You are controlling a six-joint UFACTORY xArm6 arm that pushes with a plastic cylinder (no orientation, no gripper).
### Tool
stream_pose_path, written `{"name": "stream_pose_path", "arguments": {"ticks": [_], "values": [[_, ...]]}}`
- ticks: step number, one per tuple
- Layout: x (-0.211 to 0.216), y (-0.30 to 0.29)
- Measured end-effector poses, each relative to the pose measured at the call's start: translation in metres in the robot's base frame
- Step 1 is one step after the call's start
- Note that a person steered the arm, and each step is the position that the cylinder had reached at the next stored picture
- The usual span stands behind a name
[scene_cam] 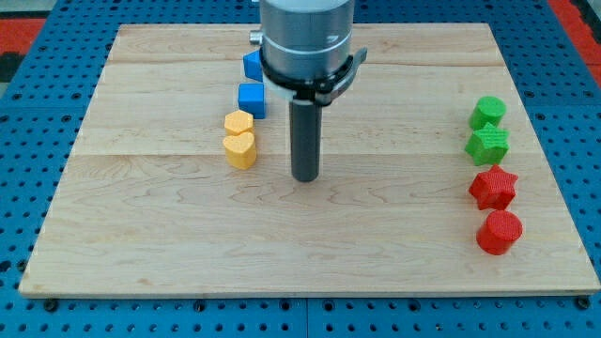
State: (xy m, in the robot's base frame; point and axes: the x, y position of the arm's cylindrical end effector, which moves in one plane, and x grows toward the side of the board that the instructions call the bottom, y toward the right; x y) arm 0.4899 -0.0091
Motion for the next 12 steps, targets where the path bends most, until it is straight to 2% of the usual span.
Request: {"name": "stream_pose_path", "arguments": {"ticks": [1, 2, 4, 8, 10, 11, 12], "values": [[0.030, -0.078], [-0.028, -0.099], [-0.056, -0.070], [-0.047, -0.077], [-0.050, -0.053], [-0.052, -0.053], [-0.070, -0.078]]}}
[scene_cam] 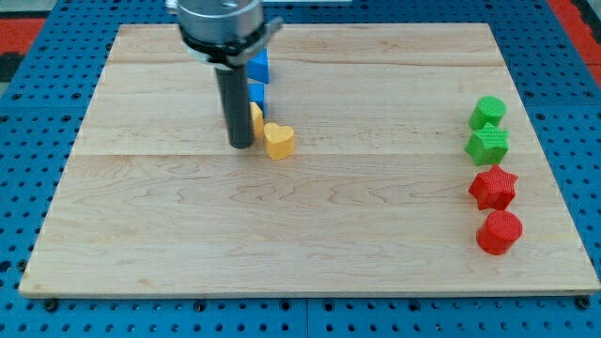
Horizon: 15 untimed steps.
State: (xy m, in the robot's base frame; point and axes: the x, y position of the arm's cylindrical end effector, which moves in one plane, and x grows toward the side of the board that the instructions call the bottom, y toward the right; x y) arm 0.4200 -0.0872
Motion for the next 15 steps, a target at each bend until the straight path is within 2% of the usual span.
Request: {"name": "stream_pose_path", "arguments": {"ticks": [1, 2, 4, 5, 6, 7, 8, 10, 11, 12, 13, 14, 15], "values": [[0.031, 0.027], [0.005, 0.048], [0.011, 0.121], [0.001, 0.114], [-0.007, 0.073], [-0.002, 0.075], [-0.002, 0.128], [-0.002, 0.143], [-0.039, 0.164], [-0.087, 0.213], [-0.128, 0.325], [-0.141, 0.423], [-0.126, 0.432]]}}
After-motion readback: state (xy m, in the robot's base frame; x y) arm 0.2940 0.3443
